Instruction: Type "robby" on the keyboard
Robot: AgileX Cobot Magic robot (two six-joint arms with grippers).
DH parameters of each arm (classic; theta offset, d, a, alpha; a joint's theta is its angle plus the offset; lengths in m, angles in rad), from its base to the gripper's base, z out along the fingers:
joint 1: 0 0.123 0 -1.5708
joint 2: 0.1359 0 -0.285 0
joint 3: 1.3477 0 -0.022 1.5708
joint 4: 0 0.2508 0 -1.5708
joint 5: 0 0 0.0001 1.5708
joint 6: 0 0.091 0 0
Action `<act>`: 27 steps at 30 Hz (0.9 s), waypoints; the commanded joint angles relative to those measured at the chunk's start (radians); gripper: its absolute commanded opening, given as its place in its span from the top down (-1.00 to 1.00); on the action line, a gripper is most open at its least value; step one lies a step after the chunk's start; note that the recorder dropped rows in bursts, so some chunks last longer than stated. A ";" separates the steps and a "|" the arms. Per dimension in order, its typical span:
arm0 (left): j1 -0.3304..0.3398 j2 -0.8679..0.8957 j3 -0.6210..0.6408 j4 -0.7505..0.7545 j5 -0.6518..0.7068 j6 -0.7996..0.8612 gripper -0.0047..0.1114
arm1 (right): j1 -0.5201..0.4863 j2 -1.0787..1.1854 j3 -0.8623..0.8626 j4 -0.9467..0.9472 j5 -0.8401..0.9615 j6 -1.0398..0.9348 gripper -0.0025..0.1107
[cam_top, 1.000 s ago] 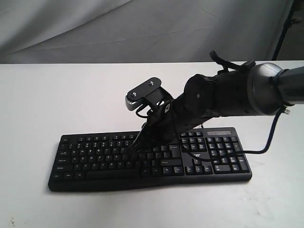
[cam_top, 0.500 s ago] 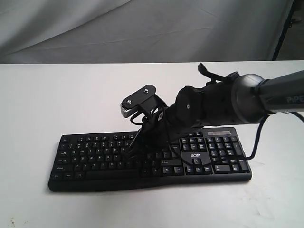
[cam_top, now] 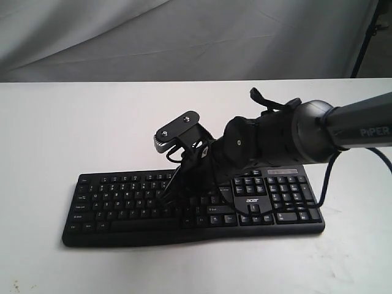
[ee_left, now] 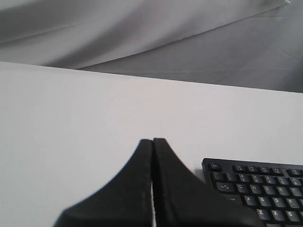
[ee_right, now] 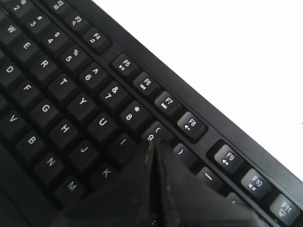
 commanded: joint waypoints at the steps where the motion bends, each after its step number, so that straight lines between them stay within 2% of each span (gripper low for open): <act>1: -0.003 -0.004 0.005 -0.009 -0.002 -0.003 0.92 | 0.002 0.017 -0.006 -0.005 -0.016 -0.007 0.96; 14: -0.003 -0.004 0.005 -0.009 -0.002 -0.003 0.92 | 0.002 -0.016 -0.006 -0.002 -0.018 -0.007 0.96; 20: -0.003 -0.004 0.005 -0.009 -0.002 -0.003 0.92 | 0.003 -0.086 -0.006 -0.004 0.060 -0.005 0.96; 27: -0.003 -0.004 0.005 -0.009 -0.002 -0.003 0.92 | 0.076 -0.066 -0.043 -0.002 0.092 0.001 0.96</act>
